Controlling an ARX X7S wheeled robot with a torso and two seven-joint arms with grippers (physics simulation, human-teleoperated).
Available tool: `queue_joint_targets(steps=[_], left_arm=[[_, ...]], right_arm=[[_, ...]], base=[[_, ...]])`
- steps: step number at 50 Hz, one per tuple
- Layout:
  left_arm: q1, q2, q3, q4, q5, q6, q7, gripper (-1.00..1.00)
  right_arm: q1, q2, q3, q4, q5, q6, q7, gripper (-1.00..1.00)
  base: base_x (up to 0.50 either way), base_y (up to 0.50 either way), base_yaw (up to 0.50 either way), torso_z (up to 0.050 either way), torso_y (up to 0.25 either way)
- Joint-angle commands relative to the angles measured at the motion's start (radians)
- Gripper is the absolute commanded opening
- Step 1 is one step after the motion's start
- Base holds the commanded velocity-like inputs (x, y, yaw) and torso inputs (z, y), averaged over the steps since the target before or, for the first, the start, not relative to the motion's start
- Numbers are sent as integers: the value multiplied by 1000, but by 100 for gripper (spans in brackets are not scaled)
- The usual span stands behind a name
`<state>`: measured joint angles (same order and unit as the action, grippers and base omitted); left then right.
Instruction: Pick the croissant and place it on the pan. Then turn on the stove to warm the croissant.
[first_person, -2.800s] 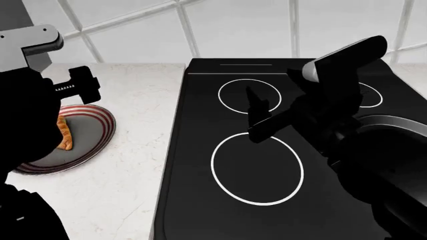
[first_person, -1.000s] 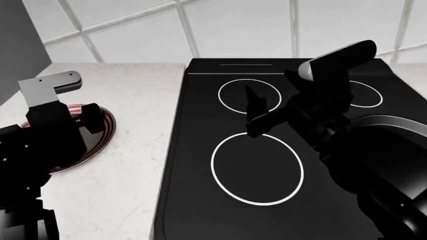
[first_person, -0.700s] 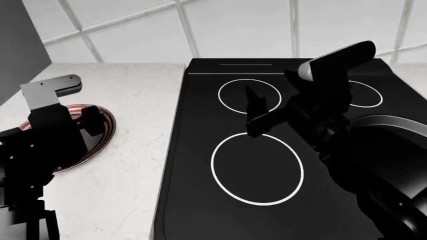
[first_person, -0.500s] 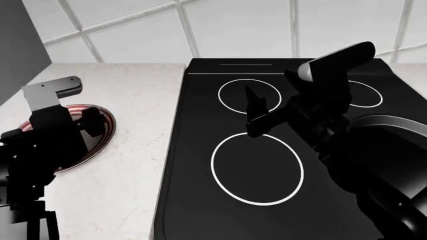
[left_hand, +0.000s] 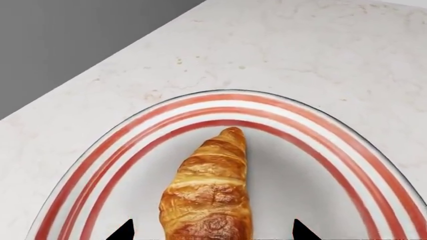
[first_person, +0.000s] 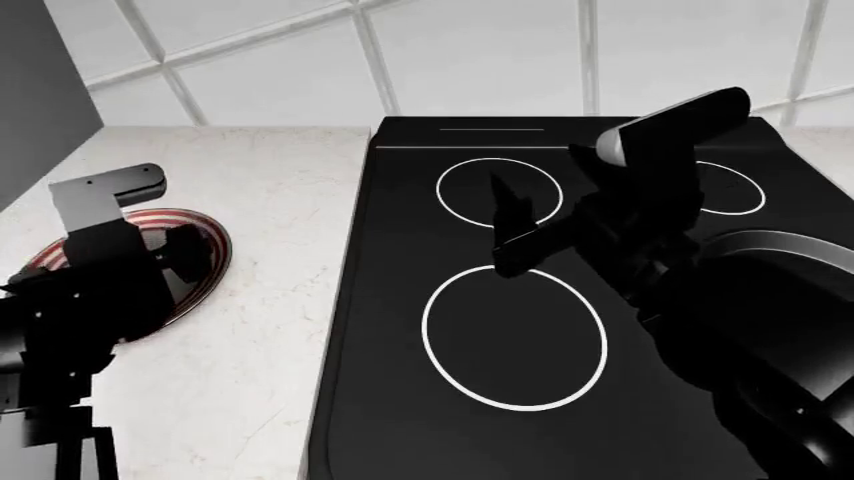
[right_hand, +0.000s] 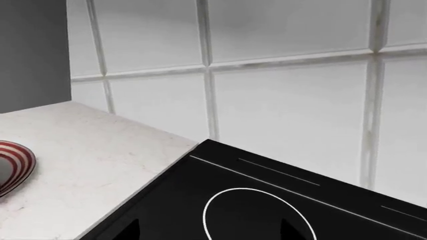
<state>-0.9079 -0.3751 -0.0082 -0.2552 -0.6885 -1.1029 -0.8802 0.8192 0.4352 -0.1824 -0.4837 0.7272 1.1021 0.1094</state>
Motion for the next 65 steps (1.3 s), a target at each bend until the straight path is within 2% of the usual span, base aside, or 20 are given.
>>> queue_joint_targets(steps=[1,14,15,42,47,57,65], left_arm=[[14,-1,-6,-18,0,10,2,100],[20,-5,-2,-29,2,26,15,100],[20,-4,-3,-26,1,27,15,-100],[13,0,-41,206,-51,-45,-78,-100],[16,-22,-10,266,-42,-29,-60,-100],[35,-38,-18,388,-82,-55,-61,-100],[67,-93,74,526,-60,11,21,-100]], right_arm=[[-3,1,-2,1,4,-3,3,100],[1,0,-12,10,2,-9,5,100],[1,-1,-13,12,2,-10,5,100],[-3,0,-11,9,19,-19,8,100],[-5,1,-3,-8,28,-11,20,100],[-4,2,13,-43,50,9,43,100],[-33,21,48,-122,95,39,66,100]], base=[[0,0,0,0,0],[0,0,0,0,0],[0,0,0,0,0],[0,0,0,0,0],[0,0,0,0,0],[0,0,0,0,0],[0,0,0,0,0]])
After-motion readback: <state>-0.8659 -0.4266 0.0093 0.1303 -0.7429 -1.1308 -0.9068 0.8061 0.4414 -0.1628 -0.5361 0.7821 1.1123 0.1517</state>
